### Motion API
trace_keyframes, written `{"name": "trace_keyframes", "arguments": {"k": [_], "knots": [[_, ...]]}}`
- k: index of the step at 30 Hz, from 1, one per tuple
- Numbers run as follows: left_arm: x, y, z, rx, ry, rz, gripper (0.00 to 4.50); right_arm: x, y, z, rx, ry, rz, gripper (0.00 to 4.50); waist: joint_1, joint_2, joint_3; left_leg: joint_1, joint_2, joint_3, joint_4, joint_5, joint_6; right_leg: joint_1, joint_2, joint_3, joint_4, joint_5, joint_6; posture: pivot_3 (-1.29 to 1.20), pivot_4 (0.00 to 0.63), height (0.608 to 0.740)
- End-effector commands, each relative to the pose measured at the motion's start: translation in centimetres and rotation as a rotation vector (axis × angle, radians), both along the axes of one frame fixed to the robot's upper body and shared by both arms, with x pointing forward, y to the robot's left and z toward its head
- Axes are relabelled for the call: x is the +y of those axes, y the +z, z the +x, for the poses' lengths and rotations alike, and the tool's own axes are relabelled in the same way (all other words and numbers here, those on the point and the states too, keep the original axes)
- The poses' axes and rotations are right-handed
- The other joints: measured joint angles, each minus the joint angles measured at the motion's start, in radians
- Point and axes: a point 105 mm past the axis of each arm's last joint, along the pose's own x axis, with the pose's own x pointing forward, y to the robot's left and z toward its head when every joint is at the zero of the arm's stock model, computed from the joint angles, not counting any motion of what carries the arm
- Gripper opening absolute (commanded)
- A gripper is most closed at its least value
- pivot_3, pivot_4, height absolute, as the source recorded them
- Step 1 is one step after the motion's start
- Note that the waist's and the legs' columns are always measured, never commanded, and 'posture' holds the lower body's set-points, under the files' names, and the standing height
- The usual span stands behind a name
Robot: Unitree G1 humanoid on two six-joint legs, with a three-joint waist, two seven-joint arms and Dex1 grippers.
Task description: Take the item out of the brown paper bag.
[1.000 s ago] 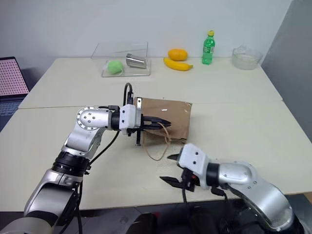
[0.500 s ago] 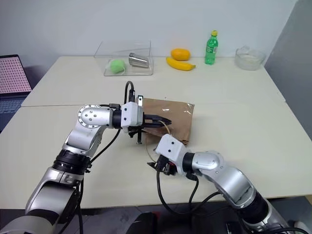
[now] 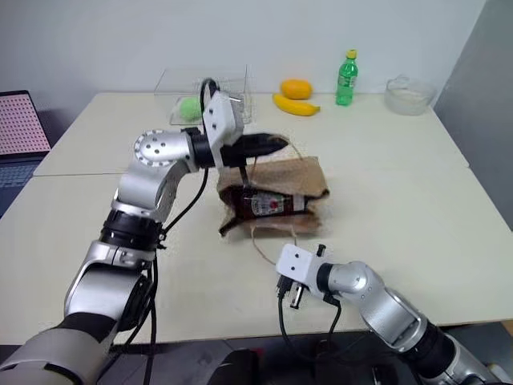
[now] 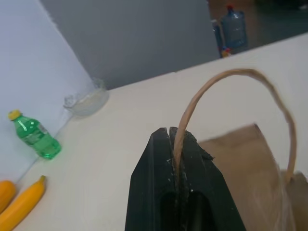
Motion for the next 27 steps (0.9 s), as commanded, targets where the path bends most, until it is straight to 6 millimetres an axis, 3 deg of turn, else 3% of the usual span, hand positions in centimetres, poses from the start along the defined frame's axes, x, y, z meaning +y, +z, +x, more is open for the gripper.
{"name": "trace_keyframes", "arguments": {"k": [1, 5, 9, 11, 14, 19, 21, 27], "knots": [[0.6, 2.5, 0.6, -0.041, 0.033, -0.065, 0.0, -0.3, -0.6, -0.7, 0.008, 0.022, -0.035, 0.04, 0.0, 0.0, 0.0, 0.0, 0.0, 0.0, 0.0, 0.0, 0.0, 0.0, 0.0, 0.0, 0.0, 0.0, 0.0, 0.0, 0.15, 0.74], [0.8, 3.3, 0.5, -0.039, 0.016, -0.087, 0.0, -0.4, -0.1, -0.6, -0.009, 0.009, -0.015, 0.04, 0.001, 0.0, 0.0, 0.0, 0.0, 0.0, 0.0, 0.0, 0.0, 0.0, 0.0, 0.0, 0.0, 0.0, 0.0, 0.0, 0.15, 0.74], [1.0, 2.8, -0.5, 0.033, -0.061, -0.101, 0.0, -0.3, 2.3, 0.0, -0.052, -0.049, 0.097, 0.21, 0.001, 0.0, 0.0, -0.001, 0.0, 0.0, 0.0, 0.0, 0.0, -0.001, 0.0, 0.0, 0.0, 0.0, 0.0, 0.0, 0.15, 0.74], [1.1, 2.4, -1.1, 0.056, -0.09, -0.094, 0.0, -0.5, 3.3, 0.1, -0.068, -0.08, 0.139, 0.58, 0.0, 0.0, 0.0, -0.002, 0.0, 0.0, 0.0, 0.0, 0.0, -0.002, 0.0, 0.0, 0.0, 0.0, 0.0, 0.0, 0.15, 0.74], [1.2, 2.1, -1.5, 0.072, -0.097, -0.097, 0.0, -0.9, 4.6, -0.3, -0.078, -0.09, 0.163, 1.6, 0.001, 0.0, 0.0, -0.002, 0.0, 0.0, 0.0, 0.0, 0.0, -0.002, 0.0, 0.0, 0.001, 0.0, 0.0, 0.0, 0.15, 0.74], [1.0, 2.1, -2.0, 0.084, -0.122, -0.1, 0.0, -2.0, 6.6, -4.2, 0.02, 0.04, 0.17, 3.31, 0.002, 0.0, 0.0, -0.003, 0.0, 0.0, 0.0, 0.0, 0.0, -0.002, 0.0, 0.0, 0.0, 0.0, 0.0, 0.0, 0.15, 0.74], [1.0, 2.1, -2.1, 0.086, -0.129, -0.098, 0.0, -2.8, 7.1, -5.2, 0.039, 0.076, 0.149, 3.31, 0.003, 0.0, 0.0, -0.003, 0.0, 0.0, 0.0, 0.0, 0.0, -0.002, 0.0, 0.0, 0.0, 0.0, 0.0, 0.0, 0.15, 0.74], [0.9, 2.6, -2.5, 0.117, -0.164, -0.119, 0.0, -4.4, 10.7, -4.9, 0.023, 0.085, 0.218, 3.31, 0.001, 0.0, 0.0, -0.002, 0.0, 0.001, 0.001, 0.0, 0.0, -0.001, 0.0, 0.001, 0.0, 0.0, 0.0, 0.0, 0.15, 0.74]]}}
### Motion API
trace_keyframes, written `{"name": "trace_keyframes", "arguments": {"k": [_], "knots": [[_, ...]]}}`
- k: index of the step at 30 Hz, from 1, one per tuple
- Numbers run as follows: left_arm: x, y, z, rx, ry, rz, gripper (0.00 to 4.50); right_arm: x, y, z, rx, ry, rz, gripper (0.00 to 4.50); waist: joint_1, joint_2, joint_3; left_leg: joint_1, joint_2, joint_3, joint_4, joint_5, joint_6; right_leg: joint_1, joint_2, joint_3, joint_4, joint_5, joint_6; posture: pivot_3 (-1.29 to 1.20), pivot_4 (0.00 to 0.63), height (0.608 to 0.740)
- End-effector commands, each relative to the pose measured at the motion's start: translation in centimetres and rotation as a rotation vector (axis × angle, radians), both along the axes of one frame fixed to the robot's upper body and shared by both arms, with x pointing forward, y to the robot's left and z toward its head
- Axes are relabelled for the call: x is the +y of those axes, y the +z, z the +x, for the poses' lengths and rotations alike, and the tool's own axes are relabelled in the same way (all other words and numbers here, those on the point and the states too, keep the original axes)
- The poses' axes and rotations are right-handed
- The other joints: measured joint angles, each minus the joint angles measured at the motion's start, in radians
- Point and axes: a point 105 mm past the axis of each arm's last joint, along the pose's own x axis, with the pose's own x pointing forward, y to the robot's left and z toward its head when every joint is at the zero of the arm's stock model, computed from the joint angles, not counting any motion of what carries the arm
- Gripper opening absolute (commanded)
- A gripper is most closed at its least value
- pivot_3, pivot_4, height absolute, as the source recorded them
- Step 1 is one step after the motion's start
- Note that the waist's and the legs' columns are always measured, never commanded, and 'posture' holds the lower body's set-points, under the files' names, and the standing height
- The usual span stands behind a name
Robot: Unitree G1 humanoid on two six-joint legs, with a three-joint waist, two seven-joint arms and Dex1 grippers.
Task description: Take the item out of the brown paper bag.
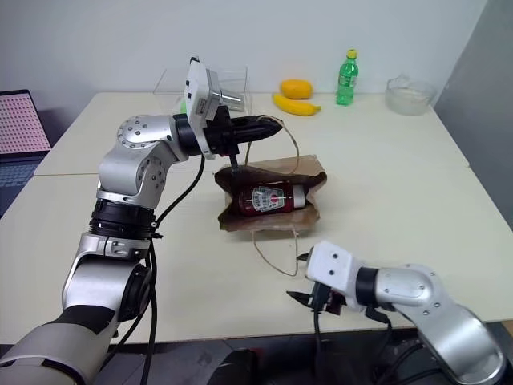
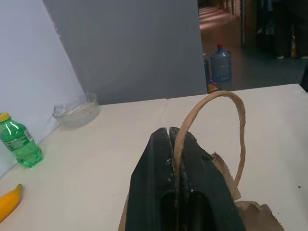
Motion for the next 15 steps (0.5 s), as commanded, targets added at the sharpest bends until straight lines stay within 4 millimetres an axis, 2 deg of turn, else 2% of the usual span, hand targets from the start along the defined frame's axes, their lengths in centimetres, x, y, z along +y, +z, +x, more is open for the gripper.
{"name": "trace_keyframes", "arguments": {"k": [1, 4, 7, 11, 15], "knots": [[0.1, 2.2, -1.2, -0.031, -0.048, -0.049, 0.0, 0.0, 2.8, 0.0, -0.048, 0.024, 0.082, 3.31, -0.001, 0.0, 0.0, 0.0, 0.0, 0.0, 0.0, 0.0, 0.0, 0.0, 0.0, 0.0, 0.0, 0.0, 0.0, 0.0, 0.15, 0.74], [0.5, 3.1, -1.7, 0.023, -0.068, -0.111, 0.0, 1.3, 5.5, 2.4, -0.145, -0.015, 0.175, 3.31, -0.005, 0.0, 0.0, 0.0, 0.0, 0.0, 0.0, 0.0, 0.0, 0.0, 0.0, 0.0, 0.0, 0.0, 0.0, 0.0, 0.15, 0.74], [0.8, 3.9, -2.0, 0.051, -0.068, -0.159, 0.0, 2.8, 6.0, 4.7, -0.176, -0.059, 0.179, 3.31, -0.006, 0.0, 0.0, 0.0, 0.0, 0.0, 0.0, 0.0, 0.0, -0.001, 0.0, 0.0, 0.002, 0.0, 0.0, 0.0, 0.15, 0.74], [1.3, 4.1, -2.0, 0.078, -0.048, -0.176, 0.0, 4.5, 4.3, 8.0, -0.219, -0.106, 0.048, 3.31, -0.005, 0.0, 0.0, -0.001, 0.0, 0.0, 0.0, 0.001, -0.001, -0.002, 0.0, 0.0, 0.001, 0.0, 0.0, 0.0, 0.15, 0.74], [1.2, 3.9, -2.1, 0.072, -0.039, -0.166, 0.0, 5.2, 2.5, 9.9, -0.281, -0.093, -0.09, 3.31, -0.003, 0.0, 0.0, -0.001, -0.001, 0.0, 0.0, 0.002, -0.004, -0.002, -0.001, 0.0, 0.0, 0.0, 0.0, 0.0, 0.15, 0.74]]}}
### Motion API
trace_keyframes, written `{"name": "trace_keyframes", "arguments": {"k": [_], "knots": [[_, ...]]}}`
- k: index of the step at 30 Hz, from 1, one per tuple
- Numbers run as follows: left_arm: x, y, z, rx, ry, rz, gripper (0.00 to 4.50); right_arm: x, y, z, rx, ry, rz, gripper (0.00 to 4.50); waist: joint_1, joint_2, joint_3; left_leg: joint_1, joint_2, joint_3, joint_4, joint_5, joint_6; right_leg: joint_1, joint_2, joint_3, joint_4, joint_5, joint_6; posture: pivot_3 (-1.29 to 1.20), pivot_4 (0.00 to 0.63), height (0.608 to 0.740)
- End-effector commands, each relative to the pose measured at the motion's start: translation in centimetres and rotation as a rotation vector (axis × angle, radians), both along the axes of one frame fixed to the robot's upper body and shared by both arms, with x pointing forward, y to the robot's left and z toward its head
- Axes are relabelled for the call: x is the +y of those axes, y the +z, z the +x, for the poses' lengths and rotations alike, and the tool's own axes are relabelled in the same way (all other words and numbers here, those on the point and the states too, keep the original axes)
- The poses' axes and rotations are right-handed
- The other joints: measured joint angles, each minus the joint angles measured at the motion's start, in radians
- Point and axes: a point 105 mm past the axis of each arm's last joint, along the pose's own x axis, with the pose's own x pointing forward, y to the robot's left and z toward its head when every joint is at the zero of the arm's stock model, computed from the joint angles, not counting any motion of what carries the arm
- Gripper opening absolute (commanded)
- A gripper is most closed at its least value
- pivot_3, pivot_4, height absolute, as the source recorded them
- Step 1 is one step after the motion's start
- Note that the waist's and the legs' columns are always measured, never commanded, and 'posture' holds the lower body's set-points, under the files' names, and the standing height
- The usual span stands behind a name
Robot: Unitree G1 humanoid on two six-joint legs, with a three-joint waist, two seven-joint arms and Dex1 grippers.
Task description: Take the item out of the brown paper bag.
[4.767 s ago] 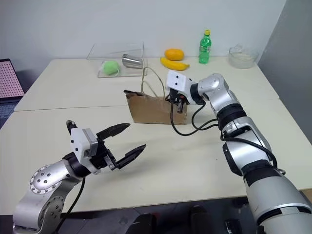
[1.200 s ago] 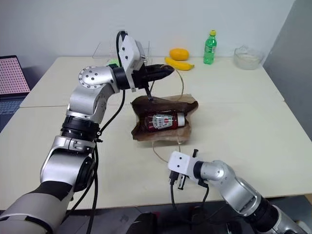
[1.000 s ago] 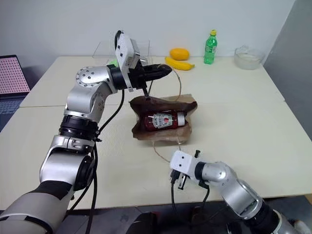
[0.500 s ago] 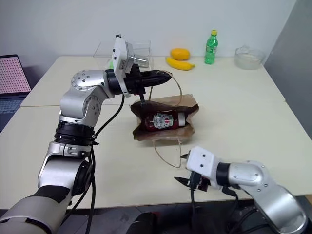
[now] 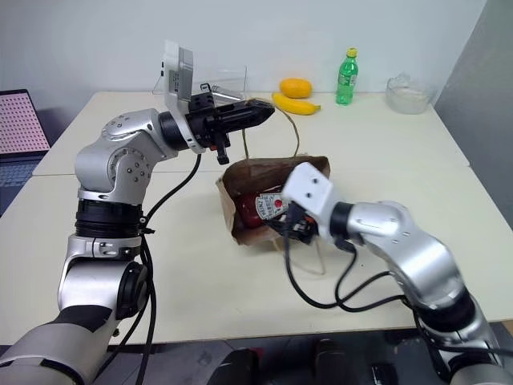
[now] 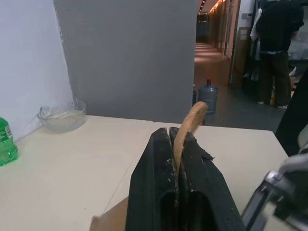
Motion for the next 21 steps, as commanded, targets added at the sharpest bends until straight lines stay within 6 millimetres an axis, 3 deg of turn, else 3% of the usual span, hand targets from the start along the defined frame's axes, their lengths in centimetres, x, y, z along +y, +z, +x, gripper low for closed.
{"name": "trace_keyframes", "arguments": {"k": [1, 5, 12, 21], "knots": [[-0.1, 1.9, -1.1, -0.083, -0.011, -0.02, 0.0, 0.5, -0.1, 1.5, -0.12, 0.004, -0.096, 3.5, 0.001, 0.0, 0.0, 0.0, 0.0, 0.0, 0.0, 0.0, 0.0, 0.0, 0.0, 0.0, 0.0, 0.0, 0.0, 0.0, 0.15, 0.74], [-0.6, 1.5, -1.4, -0.093, -0.018, -0.005, 0.0, 0.7, -1.4, 2.4, -0.287, 0.106, -0.337, 4.44, -0.001, 0.0, 0.0, 0.0, 0.0, 0.001, 0.0, 0.0, 0.0, -0.001, 0.0, 0.0, 0.0, 0.0, 0.0, 0.0, 0.15, 0.74], [-0.5, 1.2, -1.3, -0.105, -0.015, 0.018, 0.0, 0.6, -2.9, 3.2, -0.427, 0.266, -0.597, 4.44, -0.001, 0.0, 0.0, 0.0, 0.0, 0.001, 0.0, 0.0, 0.0, -0.001, 0.0, 0.0, 0.0, 0.0, 0.0, 0.0, 0.15, 0.74], [-0.3, 1.0, -1.4, -0.111, -0.016, 0.024, 0.0, 2.1, -3.1, 5.1, -0.477, 0.246, -0.667, 4.44, -0.002, 0.0, 0.0, 0.0, 0.0, 0.001, 0.0, 0.0, -0.001, -0.001, 0.0, 0.0, 0.0, 0.0, 0.0, 0.0, 0.15, 0.74]]}}
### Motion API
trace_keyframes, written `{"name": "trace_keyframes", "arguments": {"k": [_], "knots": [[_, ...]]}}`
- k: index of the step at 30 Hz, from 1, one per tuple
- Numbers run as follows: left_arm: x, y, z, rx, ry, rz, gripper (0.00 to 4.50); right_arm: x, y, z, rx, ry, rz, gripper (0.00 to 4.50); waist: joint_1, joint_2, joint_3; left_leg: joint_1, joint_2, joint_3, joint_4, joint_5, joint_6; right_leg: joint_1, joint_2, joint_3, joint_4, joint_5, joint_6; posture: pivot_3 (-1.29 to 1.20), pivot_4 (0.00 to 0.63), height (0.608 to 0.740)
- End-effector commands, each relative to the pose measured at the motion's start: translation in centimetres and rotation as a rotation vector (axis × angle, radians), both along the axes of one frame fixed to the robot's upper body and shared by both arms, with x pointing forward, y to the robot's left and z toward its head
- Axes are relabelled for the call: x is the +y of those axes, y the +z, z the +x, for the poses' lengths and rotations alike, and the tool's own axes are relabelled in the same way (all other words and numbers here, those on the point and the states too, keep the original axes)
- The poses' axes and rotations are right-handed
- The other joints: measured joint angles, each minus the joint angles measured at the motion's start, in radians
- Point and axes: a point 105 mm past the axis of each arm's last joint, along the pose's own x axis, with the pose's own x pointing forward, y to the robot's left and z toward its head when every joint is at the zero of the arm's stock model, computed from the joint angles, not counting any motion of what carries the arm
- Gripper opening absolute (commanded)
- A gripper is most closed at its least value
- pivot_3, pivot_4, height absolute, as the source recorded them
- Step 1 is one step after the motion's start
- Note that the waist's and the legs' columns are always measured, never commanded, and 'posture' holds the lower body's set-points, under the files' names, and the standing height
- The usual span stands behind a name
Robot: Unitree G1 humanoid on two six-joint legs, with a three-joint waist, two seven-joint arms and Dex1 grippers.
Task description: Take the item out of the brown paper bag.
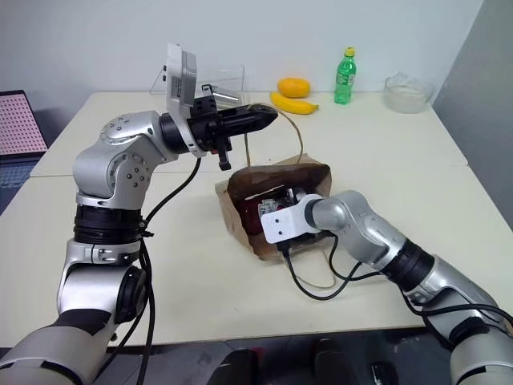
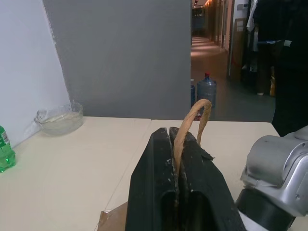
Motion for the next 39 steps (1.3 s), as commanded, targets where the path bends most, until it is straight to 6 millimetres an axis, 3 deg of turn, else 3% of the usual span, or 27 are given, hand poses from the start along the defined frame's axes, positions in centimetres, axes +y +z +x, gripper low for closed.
{"name": "trace_keyframes", "arguments": {"k": [1, 11, 18, 21, 23, 25, 33, 39], "knots": [[0.3, 1.2, -0.7, -0.067, -0.002, -0.005, 0.0, 0.8, 1.1, 0.8, -0.064, -0.01, 0.002, 4.44, -0.001, 0.0, 0.0, 0.0, 0.0, 0.0, 0.0, 0.0, 0.0, 0.0, 0.0, 0.0, 0.0, 0.0, 0.0, 0.0, 0.15, 0.74], [0.4, 0.7, -0.7, -0.063, -0.002, 0.001, 0.0, 1.7, 0.3, 2.9, -0.099, -0.062, -0.015, 4.44, -0.005, 0.0, 0.0, 0.0, 0.0, 0.0, 0.0, 0.0, 0.0, 0.0, 0.0, 0.0, 0.0, 0.0, 0.0, 0.0, 0.15, 0.74], [0.4, 0.5, -0.5, -0.064, -0.004, -0.001, 0.0, 0.8, -1.7, 4.3, -0.037, -0.122, -0.066, 4.44, -0.011, 0.0, 0.0, 0.001, 0.0, 0.0, 0.0, 0.0, 0.0, 0.001, 0.0, 0.0, 0.001, 0.001, -0.001, 0.0, 0.15, 0.74], [0.4, 0.3, -0.5, -0.064, -0.003, -0.001, 0.0, 0.5, -2.3, 4.6, -0.003, -0.141, -0.072, 3.84, -0.013, 0.0, 0.0, 0.002, 0.0, 0.0, 0.0, 0.001, -0.001, 0.001, 0.0, 0.0, 0.002, 0.002, -0.001, 0.0, 0.15, 0.74], [0.4, 0.3, -0.4, -0.065, -0.003, -0.002, 0.0, 0.3, -2.6, 4.7, 0.007, -0.144, -0.078, 3.2, -0.014, 0.0, 0.0, 0.003, 0.0, 0.0, 0.0, 0.001, -0.002, 0.001, 0.0, 0.0, 0.003, 0.002, -0.001, 0.0, 0.15, 0.74], [0.5, 0.2, -0.4, -0.066, -0.002, -0.002, 0.0, 0.2, -2.7, 4.8, 0.011, -0.143, -0.079, 3.12, -0.014, 0.0, 0.0, 0.003, 0.0, 0.0, 0.0, 0.001, -0.002, 0.001, 0.0, 0.0, 0.005, 0.002, -0.001, 0.0, 0.15, 0.74], [0.7, -0.1, -0.2, -0.071, 0.007, 0.003, 0.0, 0.3, -0.3, 4.2, -0.042, -0.098, 0.011, 3.12, -0.013, 0.0, 0.0, 0.003, 0.0, 0.0, 0.0, 0.001, -0.002, 0.001, 0.0, 0.0, 0.005, 0.002, -0.001, 0.0, 0.15, 0.74], [0.9, -0.3, 0.3, -0.077, 0.031, 0.013, 0.0, -0.2, 2.4, 2.1, -0.057, -0.046, 0.079, 3.12, -0.013, 0.0, 0.0, 0.001, 0.0, -0.001, 0.0, 0.001, -0.002, 0.0, 0.0, 0.0, 0.002, 0.002, -0.001, 0.0, 0.15, 0.74]]}}
